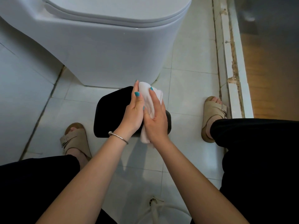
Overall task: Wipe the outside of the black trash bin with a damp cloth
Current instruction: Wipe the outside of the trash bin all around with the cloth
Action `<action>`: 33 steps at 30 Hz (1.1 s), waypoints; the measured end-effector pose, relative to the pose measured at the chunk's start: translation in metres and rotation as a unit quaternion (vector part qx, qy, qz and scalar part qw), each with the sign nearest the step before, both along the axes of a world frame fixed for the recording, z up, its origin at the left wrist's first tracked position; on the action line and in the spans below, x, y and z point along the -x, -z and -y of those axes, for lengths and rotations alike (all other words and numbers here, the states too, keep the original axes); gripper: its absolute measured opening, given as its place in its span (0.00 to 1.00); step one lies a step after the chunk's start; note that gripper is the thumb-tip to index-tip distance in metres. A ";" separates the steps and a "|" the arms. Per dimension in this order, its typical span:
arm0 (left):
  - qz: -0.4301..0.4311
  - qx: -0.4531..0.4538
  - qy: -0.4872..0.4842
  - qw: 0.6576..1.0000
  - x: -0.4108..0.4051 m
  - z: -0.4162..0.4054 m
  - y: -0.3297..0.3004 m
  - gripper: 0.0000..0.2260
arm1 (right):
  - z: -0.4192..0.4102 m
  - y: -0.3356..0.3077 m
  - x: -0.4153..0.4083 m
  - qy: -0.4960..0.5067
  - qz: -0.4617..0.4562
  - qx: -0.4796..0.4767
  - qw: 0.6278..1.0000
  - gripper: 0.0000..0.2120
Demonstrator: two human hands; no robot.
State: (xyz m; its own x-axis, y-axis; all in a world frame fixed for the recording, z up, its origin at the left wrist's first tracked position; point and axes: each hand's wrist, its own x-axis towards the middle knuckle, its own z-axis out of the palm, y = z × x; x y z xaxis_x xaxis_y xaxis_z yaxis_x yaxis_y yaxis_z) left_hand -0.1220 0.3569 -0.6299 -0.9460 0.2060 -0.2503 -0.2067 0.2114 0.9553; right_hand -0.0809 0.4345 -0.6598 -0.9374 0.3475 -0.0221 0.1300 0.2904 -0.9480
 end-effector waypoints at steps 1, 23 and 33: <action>-0.002 -0.001 0.002 1.000 0.000 0.001 -0.001 0.24 | -0.002 0.002 0.001 0.002 0.002 -0.007 1.000 0.26; -0.025 0.042 -0.006 0.999 -0.013 0.001 -0.005 0.23 | -0.034 0.017 0.013 0.057 0.058 0.056 0.995 0.40; -0.014 0.022 0.047 0.999 -0.012 0.010 -0.004 0.29 | -0.027 0.024 0.004 0.028 0.118 0.025 0.992 0.32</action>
State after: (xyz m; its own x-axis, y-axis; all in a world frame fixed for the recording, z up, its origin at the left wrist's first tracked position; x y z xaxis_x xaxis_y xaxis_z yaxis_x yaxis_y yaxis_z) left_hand -0.1095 0.3467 -0.6255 -0.9297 0.2843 -0.2342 -0.1568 0.2697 0.9501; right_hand -0.0846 0.4619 -0.6841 -0.8832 0.3916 -0.2580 0.3652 0.2294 -0.9022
